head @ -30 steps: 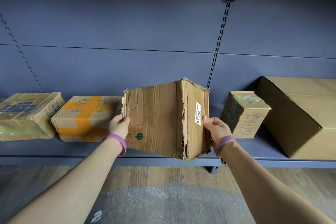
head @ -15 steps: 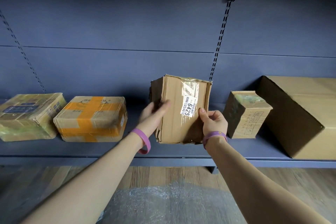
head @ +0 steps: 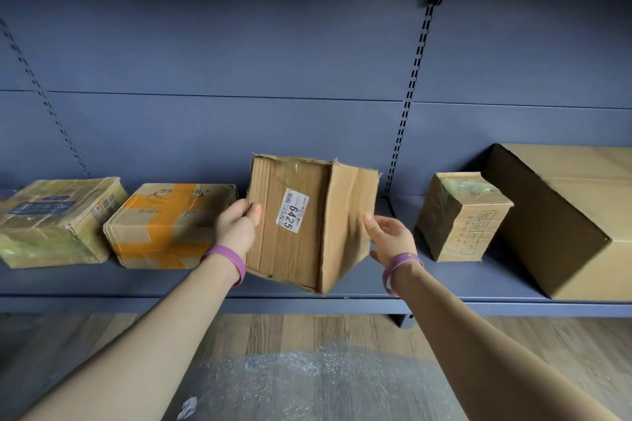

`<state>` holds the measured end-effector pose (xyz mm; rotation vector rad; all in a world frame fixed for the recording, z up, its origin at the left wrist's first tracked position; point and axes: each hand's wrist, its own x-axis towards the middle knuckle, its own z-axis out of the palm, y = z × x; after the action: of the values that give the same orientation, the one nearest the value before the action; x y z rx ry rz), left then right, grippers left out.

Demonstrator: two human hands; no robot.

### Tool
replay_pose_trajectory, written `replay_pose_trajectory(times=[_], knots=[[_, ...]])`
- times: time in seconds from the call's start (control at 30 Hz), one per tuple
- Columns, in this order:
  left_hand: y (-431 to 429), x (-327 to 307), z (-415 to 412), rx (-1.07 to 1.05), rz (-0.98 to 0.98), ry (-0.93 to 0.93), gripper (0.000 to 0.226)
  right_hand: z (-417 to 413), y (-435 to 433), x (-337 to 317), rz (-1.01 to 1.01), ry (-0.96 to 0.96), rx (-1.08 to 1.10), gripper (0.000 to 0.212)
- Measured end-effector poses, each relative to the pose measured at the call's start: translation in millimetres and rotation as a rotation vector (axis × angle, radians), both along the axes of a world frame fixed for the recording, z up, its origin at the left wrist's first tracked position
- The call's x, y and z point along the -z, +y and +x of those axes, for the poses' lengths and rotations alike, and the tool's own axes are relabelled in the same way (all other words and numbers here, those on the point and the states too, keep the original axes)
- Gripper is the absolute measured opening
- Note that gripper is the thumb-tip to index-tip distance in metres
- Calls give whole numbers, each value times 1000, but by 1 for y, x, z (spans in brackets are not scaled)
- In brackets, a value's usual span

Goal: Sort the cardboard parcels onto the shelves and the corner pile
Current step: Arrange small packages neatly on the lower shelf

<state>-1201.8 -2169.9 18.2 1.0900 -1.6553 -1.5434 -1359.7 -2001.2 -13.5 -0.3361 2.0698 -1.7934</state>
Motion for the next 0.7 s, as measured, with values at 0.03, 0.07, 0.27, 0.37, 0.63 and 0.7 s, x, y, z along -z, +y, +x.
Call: replay_pose_trajectory(times=[0.03,0.07,0.27,0.37,0.63,0.7], knots=[[-4,2,1,-26,39,12,24,-4,4,4,80,2,-3,47],[-8,4,1,-58,77,20,31,-8,8,7,141,-18,6,61],[-23,13,2,-40,273,91,42,-22,25,14,45,-51,31,80],[-23,15,3,-37,358,157,43,-22,33,11,12,-83,-28,53],[-21,18,-6,-76,239,111,43,-25,40,2,-136,-174,117,18],[-20,18,-7,-105,170,65,46,-25,36,0,-130,-126,164,22]])
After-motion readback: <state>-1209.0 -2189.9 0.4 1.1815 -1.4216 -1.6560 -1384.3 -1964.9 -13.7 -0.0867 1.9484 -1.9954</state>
